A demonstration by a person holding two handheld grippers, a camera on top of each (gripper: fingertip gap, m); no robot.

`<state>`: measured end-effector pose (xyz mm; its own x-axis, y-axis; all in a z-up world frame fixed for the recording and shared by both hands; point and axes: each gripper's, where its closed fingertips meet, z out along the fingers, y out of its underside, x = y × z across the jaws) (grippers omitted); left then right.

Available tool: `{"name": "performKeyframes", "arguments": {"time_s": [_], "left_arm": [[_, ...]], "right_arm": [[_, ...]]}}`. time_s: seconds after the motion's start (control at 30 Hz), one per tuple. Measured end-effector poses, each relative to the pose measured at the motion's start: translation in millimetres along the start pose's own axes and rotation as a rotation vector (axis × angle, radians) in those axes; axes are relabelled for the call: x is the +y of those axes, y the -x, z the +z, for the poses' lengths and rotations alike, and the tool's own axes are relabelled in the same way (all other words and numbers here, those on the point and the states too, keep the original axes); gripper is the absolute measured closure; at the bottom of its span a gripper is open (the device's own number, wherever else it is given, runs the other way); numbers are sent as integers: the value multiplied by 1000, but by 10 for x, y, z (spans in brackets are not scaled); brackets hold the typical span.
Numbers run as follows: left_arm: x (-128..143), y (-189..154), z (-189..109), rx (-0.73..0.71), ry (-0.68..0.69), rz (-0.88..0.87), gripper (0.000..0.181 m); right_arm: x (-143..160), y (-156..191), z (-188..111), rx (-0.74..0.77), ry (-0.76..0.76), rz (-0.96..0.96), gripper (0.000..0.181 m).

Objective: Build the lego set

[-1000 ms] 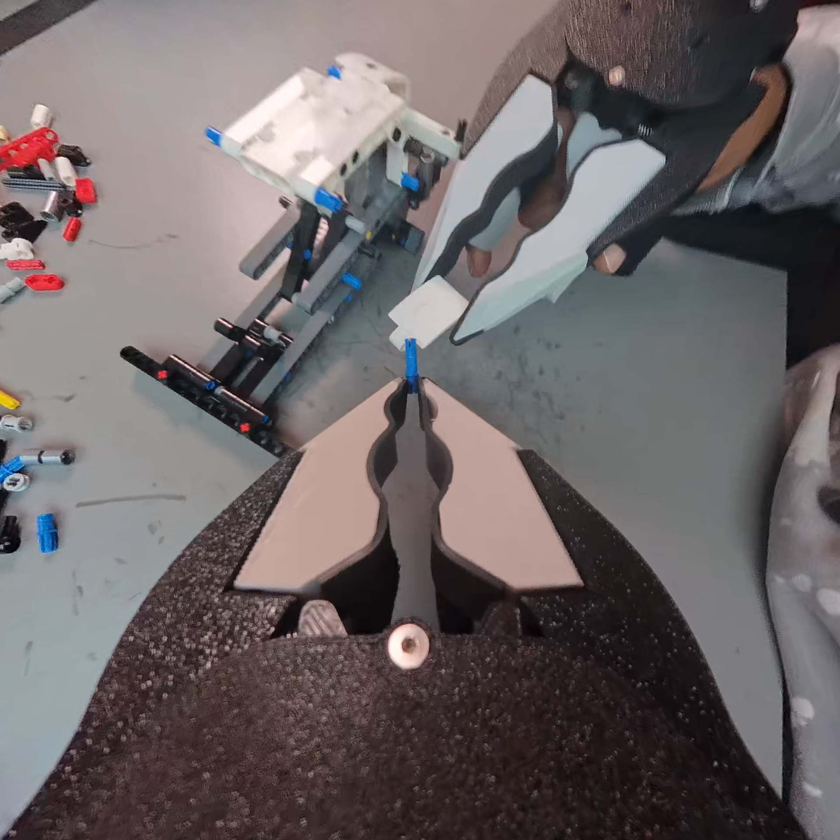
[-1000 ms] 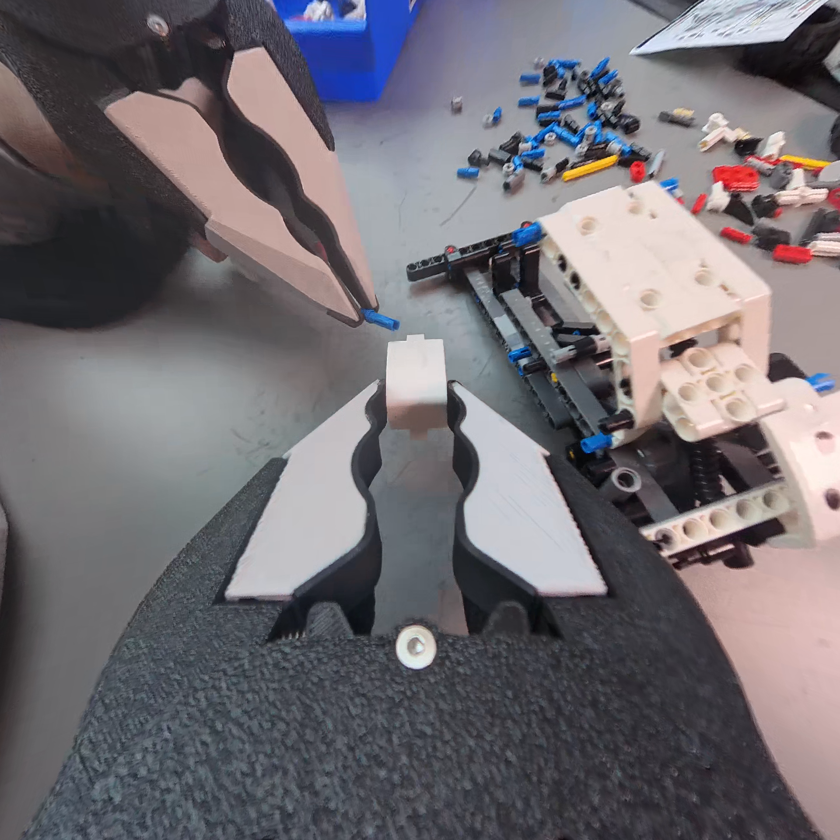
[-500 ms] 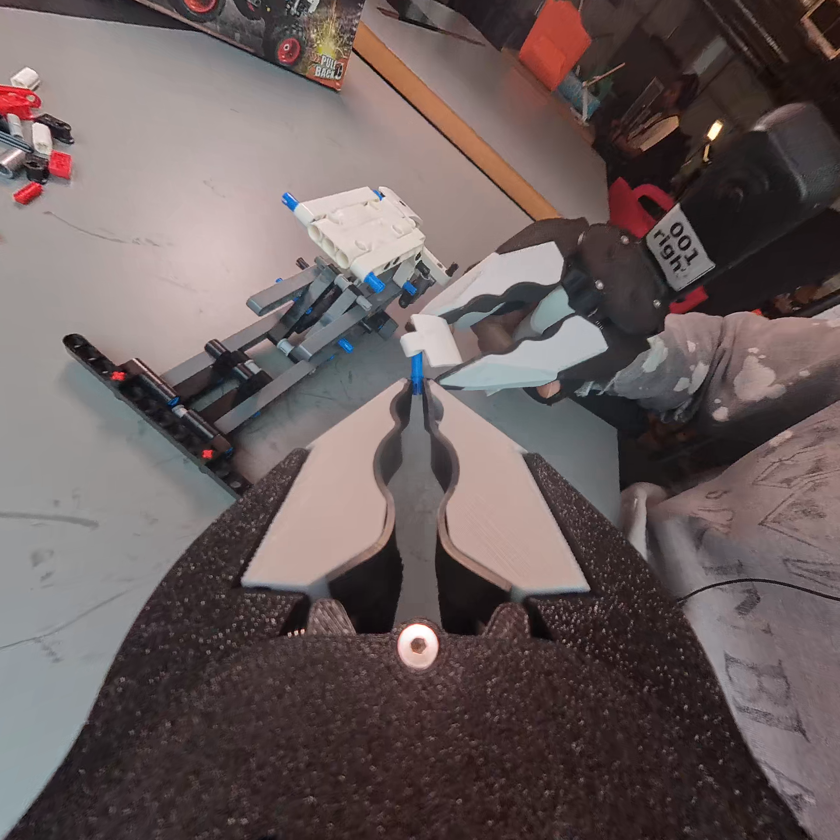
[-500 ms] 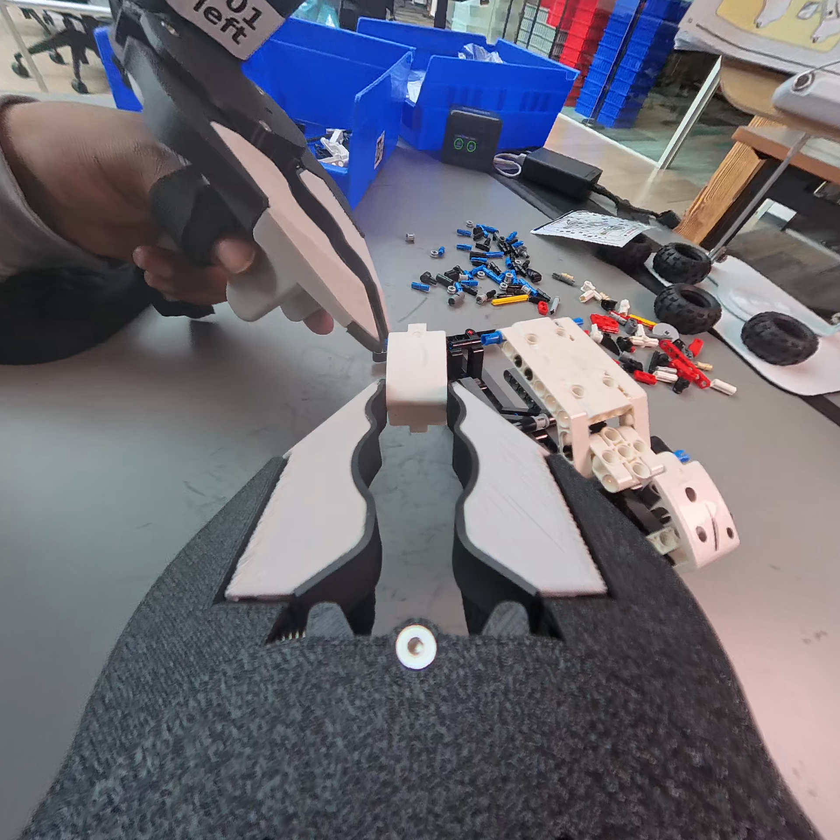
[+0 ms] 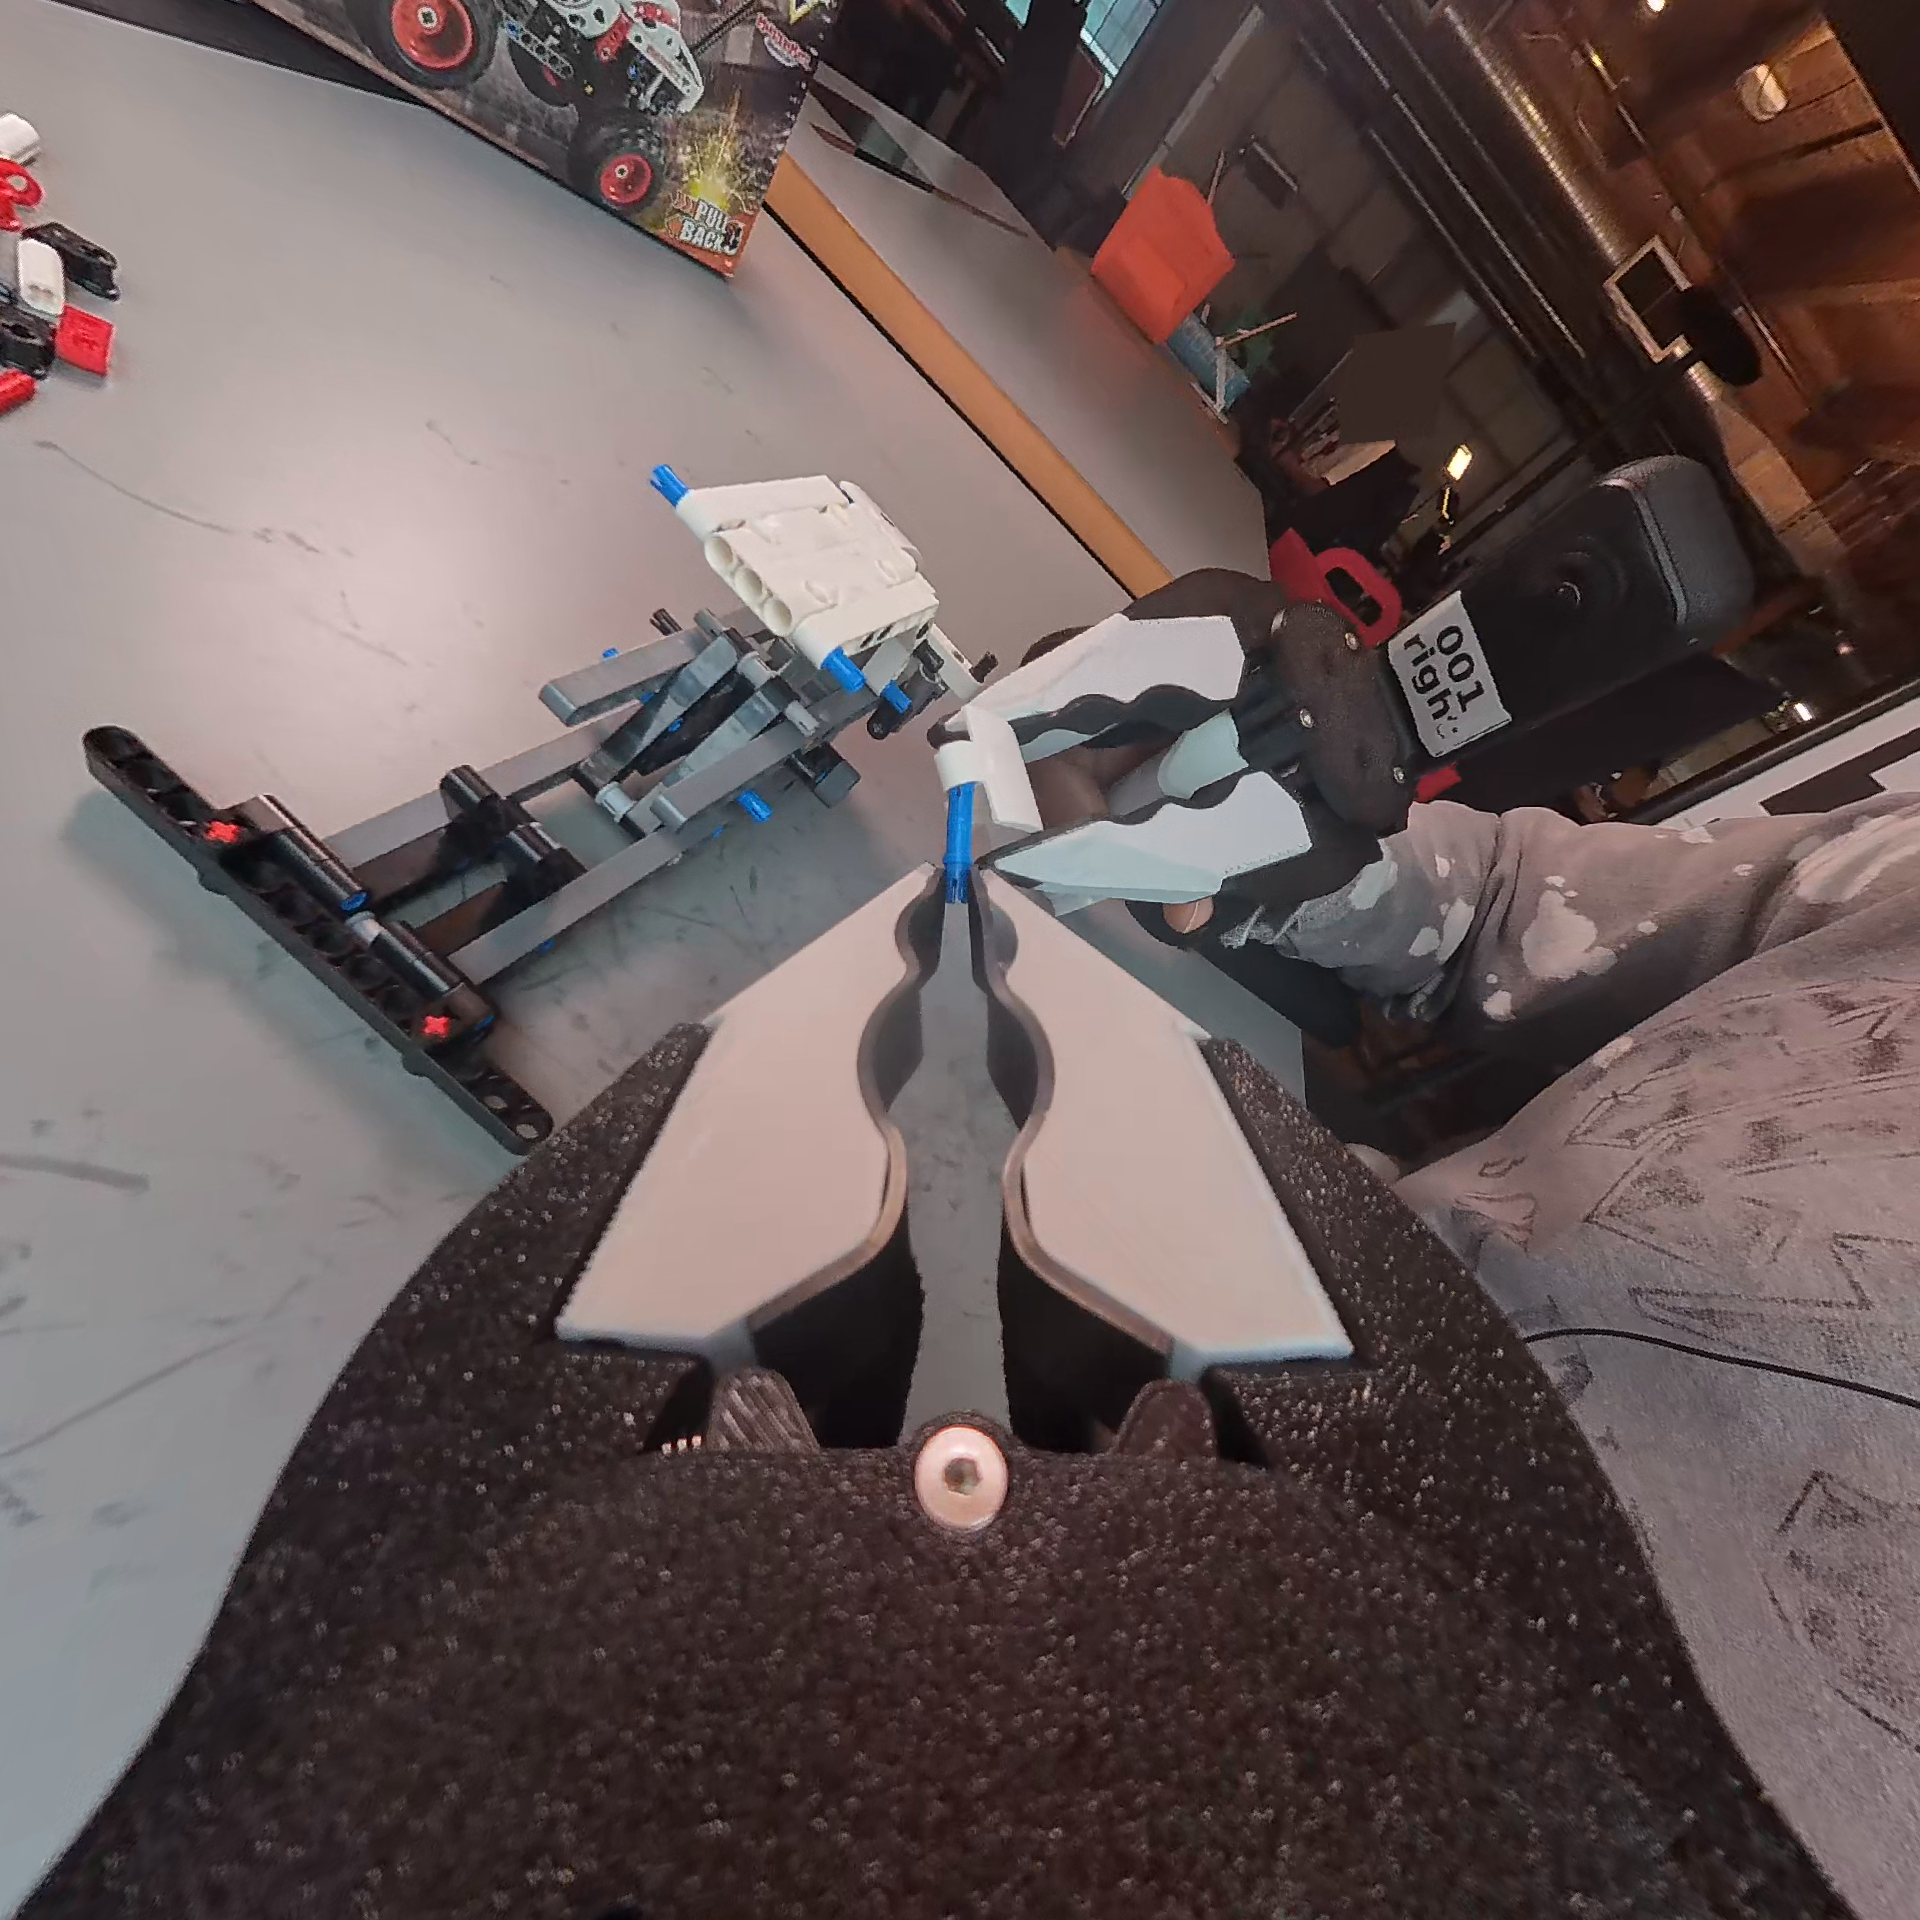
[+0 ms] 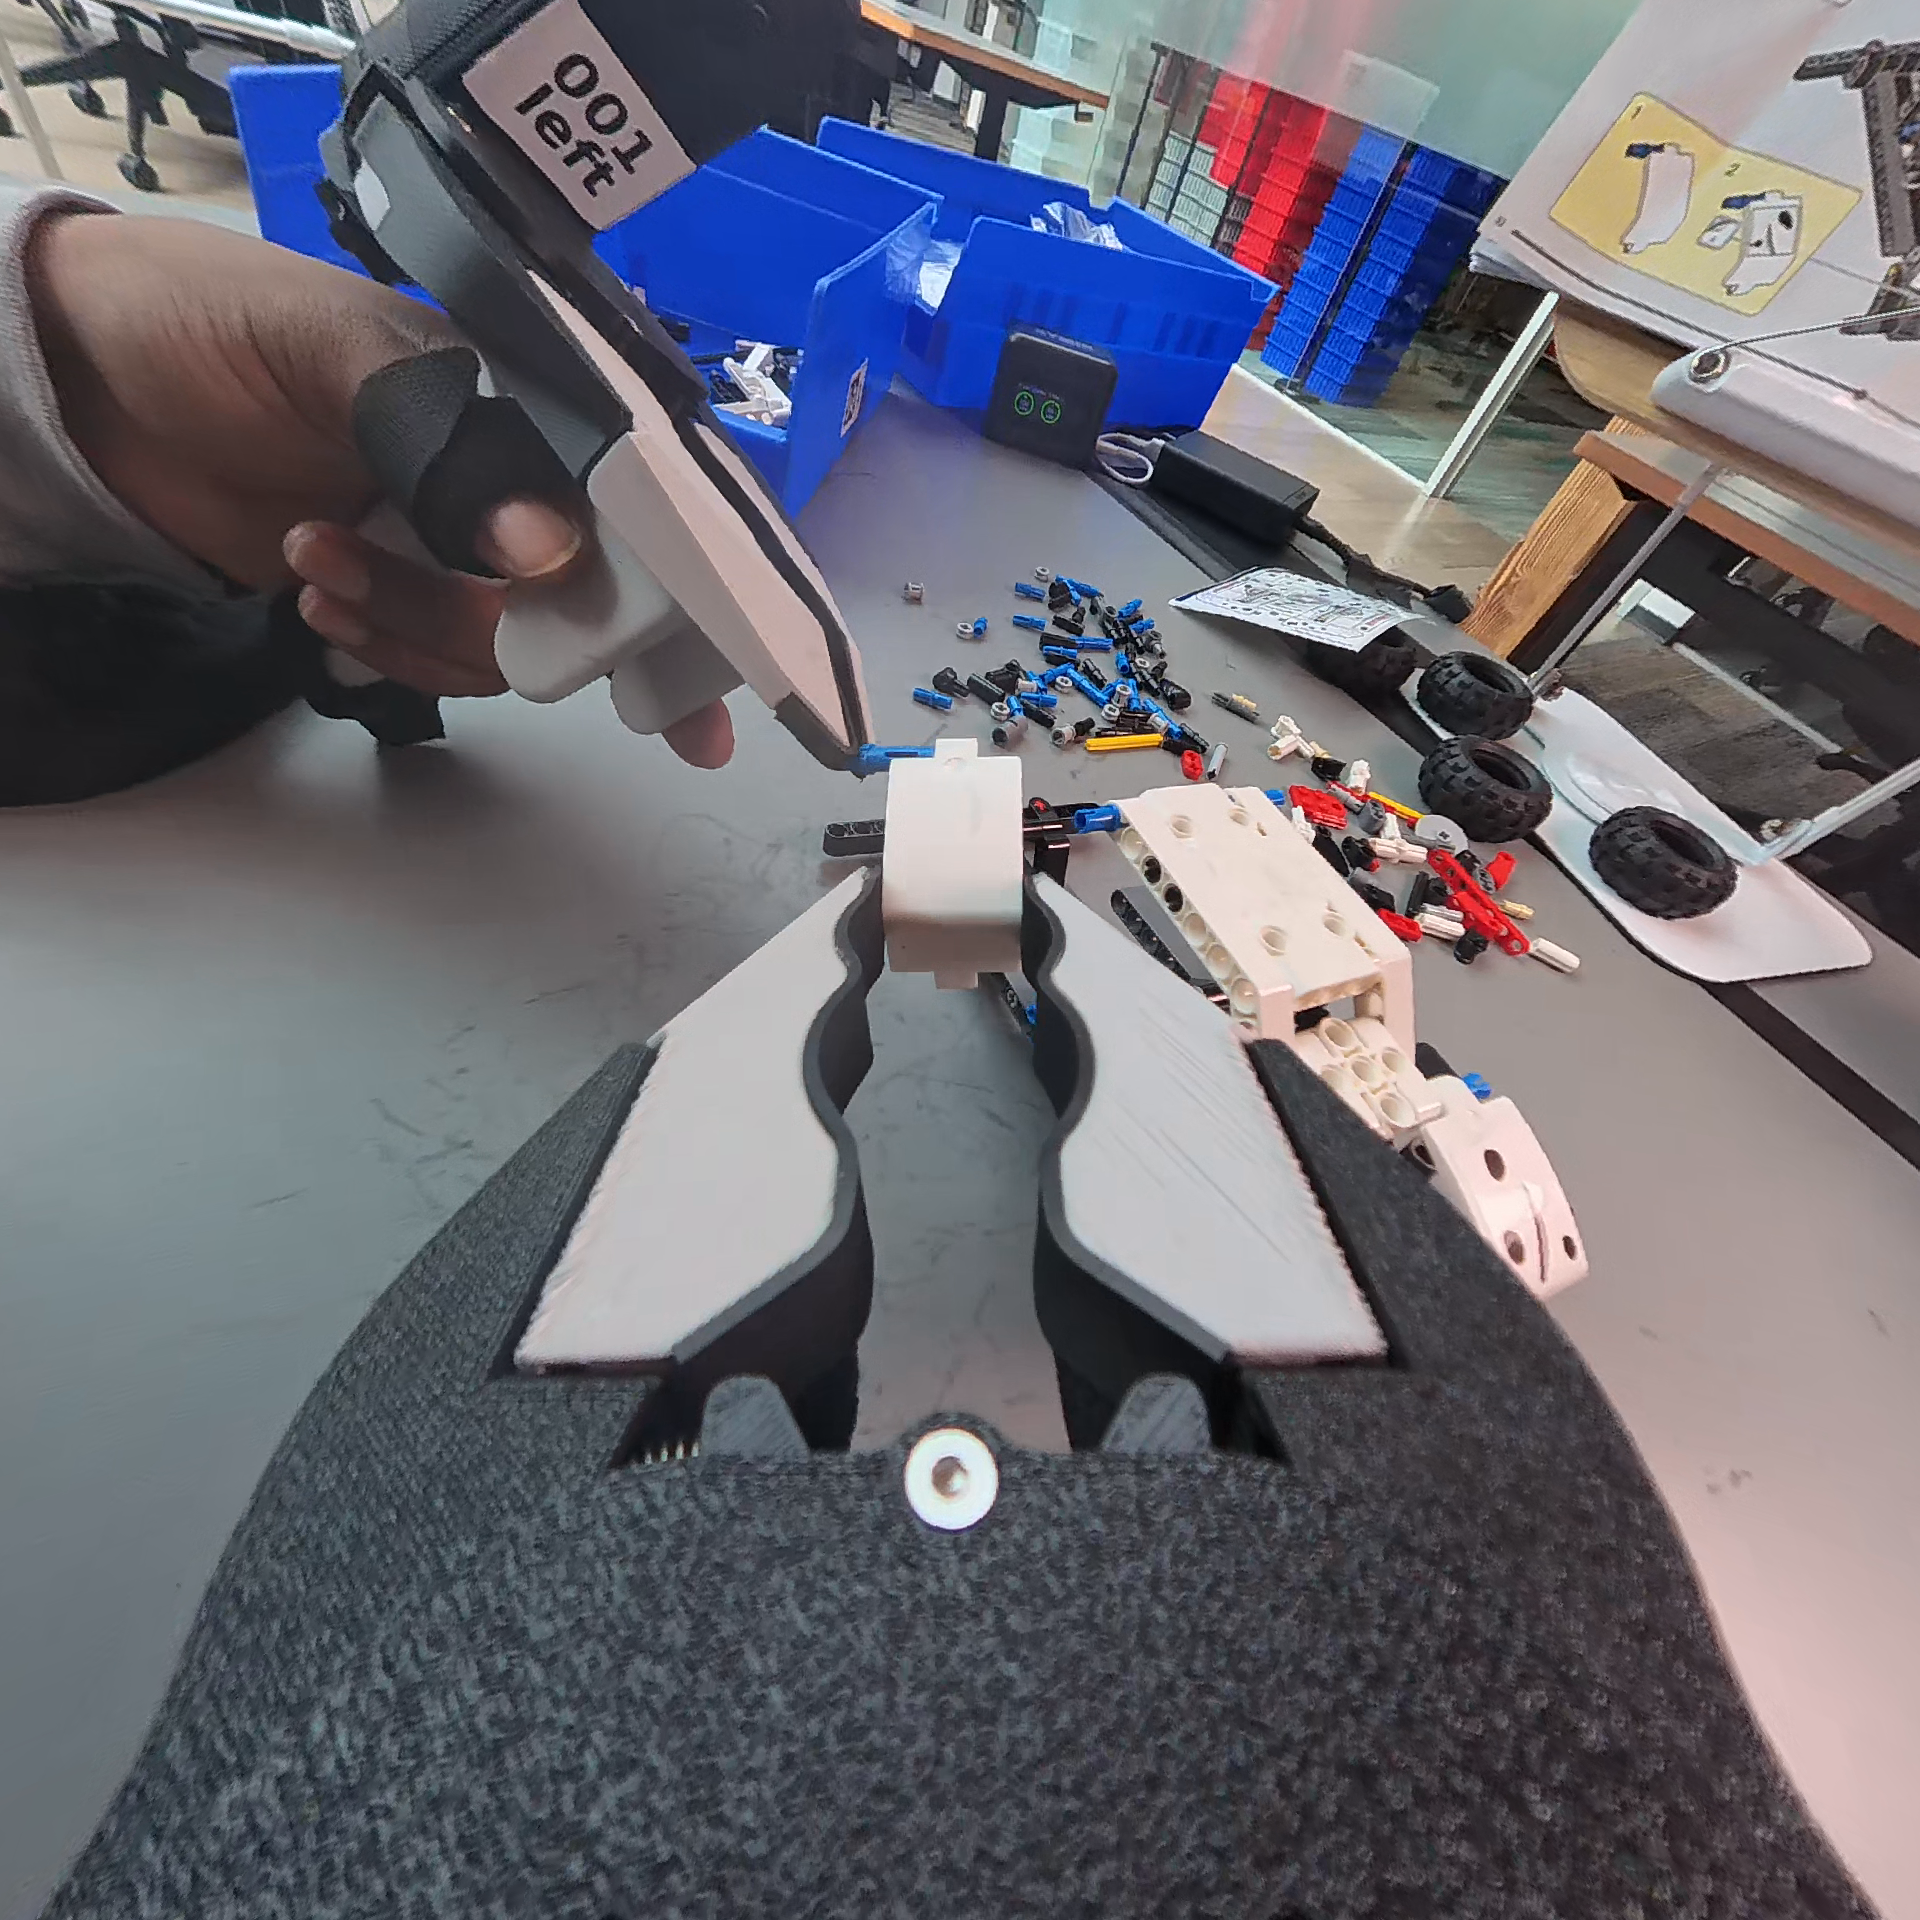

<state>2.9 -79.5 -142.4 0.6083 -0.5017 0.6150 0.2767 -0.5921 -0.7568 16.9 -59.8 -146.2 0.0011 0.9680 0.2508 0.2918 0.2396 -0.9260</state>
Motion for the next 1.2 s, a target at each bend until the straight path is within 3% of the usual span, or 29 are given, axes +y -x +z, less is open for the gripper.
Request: {"name": "performKeyframes", "arguments": {"time_s": [0.4,0.7,0.83,1.03,1.2], "left_arm": [[-144,-105,42,139,-148,-232,178],[-155,-206,88,318,-215,-434,180],[-174,-246,75,352,-217,-417,180],[-134,-393,106,358,-176,-289,181],[-159,-436,101,360,-189,-258,180]], "right_arm": [[-123,-117,-58,156,-31,-226,156],[-176,-111,-152,99,-87,-342,156],[-194,-80,-218,14,-124,-323,156],[-264,3,-334,-185,-214,-81,157],[-244,17,-315,-218,-212,-22,157]]}}
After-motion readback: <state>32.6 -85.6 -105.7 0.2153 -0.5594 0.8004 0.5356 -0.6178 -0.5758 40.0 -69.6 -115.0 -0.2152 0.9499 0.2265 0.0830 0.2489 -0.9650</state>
